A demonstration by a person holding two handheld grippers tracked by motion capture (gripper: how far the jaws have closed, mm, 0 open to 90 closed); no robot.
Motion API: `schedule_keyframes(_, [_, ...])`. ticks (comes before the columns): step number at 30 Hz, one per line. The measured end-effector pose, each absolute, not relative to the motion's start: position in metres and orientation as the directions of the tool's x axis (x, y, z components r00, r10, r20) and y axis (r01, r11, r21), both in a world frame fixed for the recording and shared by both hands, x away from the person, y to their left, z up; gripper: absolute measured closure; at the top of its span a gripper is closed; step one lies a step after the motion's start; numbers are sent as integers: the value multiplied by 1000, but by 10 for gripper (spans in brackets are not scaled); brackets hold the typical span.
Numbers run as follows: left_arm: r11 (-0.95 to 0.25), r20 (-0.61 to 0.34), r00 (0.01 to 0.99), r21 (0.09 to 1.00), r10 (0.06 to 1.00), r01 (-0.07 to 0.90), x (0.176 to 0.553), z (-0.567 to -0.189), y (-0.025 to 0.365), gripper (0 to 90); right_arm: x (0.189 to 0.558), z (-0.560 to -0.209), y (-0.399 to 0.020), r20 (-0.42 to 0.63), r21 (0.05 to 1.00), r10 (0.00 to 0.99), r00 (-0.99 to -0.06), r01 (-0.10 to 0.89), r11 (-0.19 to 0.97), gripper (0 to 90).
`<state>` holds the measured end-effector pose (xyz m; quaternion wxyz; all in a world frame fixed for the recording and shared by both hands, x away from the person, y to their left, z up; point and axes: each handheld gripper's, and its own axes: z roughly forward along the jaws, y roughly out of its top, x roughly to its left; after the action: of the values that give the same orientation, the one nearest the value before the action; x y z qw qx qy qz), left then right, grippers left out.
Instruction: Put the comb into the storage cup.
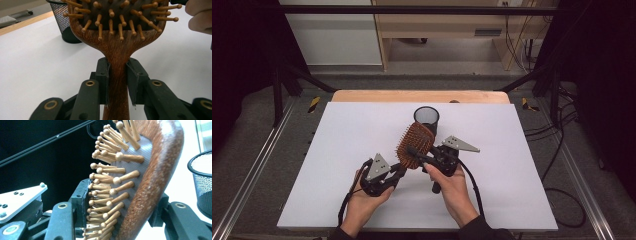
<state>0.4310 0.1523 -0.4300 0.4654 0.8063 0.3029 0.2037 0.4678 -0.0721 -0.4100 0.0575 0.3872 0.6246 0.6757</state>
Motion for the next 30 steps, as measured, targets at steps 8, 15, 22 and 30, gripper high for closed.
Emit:
schedule_keyframes(8, [-356, 25, 724, 883, 689, 307, 432, -428, 156, 729, 468, -403, -64, 430, 899, 569, -701, 388, -202, 487])
schedule_keyframes(15, [-336, 11, 714, 887, 700, 316, 433, -428, 159, 729, 469, -398, -58, 423, 902, 573, -702, 386, -193, 500])
schedule_keyframes(22, [-313, -10, 707, 892, 707, 326, 434, -427, 162, 728, 471, -394, -52, 411, 907, 576, -707, 382, -178, 511])
schedule_keyframes(30, [-271, -39, 693, 903, 720, 333, 435, -427, 165, 728, 474, -386, -46, 413, 904, 578, -704, 393, -166, 523])
